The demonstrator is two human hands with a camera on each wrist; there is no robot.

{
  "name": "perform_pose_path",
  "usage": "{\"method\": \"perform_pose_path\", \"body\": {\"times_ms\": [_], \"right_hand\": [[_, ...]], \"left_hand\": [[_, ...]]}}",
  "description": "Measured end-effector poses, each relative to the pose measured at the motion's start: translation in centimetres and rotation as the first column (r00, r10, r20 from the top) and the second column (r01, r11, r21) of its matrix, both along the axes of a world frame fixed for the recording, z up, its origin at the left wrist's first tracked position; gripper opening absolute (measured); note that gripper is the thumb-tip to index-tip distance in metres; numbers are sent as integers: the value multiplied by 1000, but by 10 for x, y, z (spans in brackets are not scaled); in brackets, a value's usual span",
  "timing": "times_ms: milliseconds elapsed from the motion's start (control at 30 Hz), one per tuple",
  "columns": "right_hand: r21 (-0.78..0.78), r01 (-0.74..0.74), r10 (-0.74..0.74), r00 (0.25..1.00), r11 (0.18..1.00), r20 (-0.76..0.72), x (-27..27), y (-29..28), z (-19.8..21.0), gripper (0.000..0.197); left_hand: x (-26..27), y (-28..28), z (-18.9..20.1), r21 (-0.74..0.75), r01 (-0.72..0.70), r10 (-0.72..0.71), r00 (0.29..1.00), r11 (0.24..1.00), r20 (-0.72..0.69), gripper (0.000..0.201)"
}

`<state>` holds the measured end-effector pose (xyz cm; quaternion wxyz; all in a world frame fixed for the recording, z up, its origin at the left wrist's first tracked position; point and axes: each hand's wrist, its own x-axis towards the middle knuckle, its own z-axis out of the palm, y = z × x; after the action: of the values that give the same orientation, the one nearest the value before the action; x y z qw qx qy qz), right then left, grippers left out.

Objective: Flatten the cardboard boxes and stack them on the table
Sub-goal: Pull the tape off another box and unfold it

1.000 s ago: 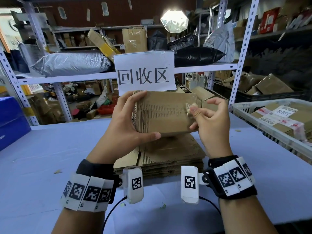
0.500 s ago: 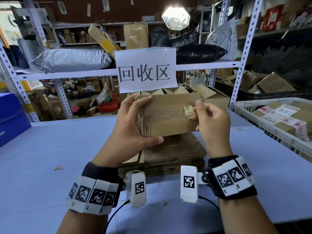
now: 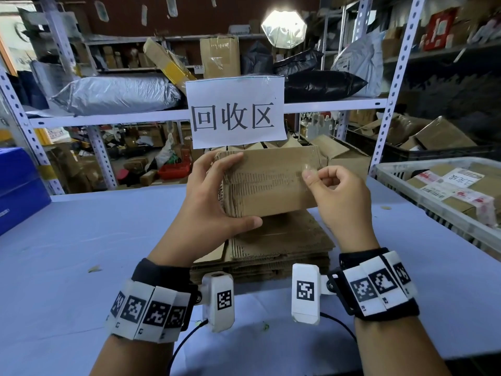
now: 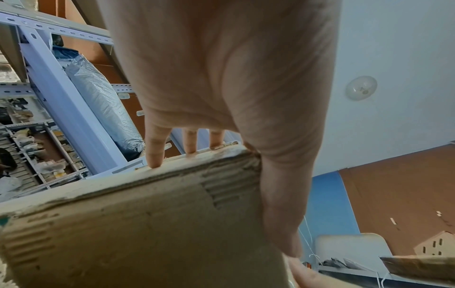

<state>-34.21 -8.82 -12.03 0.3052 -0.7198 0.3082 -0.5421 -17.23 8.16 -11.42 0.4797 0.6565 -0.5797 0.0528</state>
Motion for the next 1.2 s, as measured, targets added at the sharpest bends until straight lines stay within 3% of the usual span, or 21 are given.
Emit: {"method": "perform_pose_path", "body": {"times_ms": [133,400,533,633,833,1067,1200], "right_hand": [[-4,16,-16,1000,1000,1,-3,-4,2,16],[113,-97,80,986,989,147,-1,-8,-6,4],[146,-114,77,968,983,237,-4,-12,-5,28],[107,-87,67,982,991,176,-5,-13,-5,15],[105,-40,23,987,994,162,-2,-11,-7,21],[199,-50,24,991,979,131,-2,-11,-4,50],[93,-18,14,999,996,50,-5,-11,-9,27]], "left_hand": [[1,1,1,4,-6,6,1000,1000,-11,101],[0,0,1,5,-11,11,1000,1000,-9,101],[1,1,0,16,-13,13,1000,1000,-12,101],[2,1,-1,10,-8,8,1000,1000,-4,101],[4,0,-4,-6,2,-2,1000,1000,4,100],[4,1,-6,-15,12,-12,1000,1000,-7,101],[3,1,-6,-22,17,-17,1000,1000,-8,101]]}}
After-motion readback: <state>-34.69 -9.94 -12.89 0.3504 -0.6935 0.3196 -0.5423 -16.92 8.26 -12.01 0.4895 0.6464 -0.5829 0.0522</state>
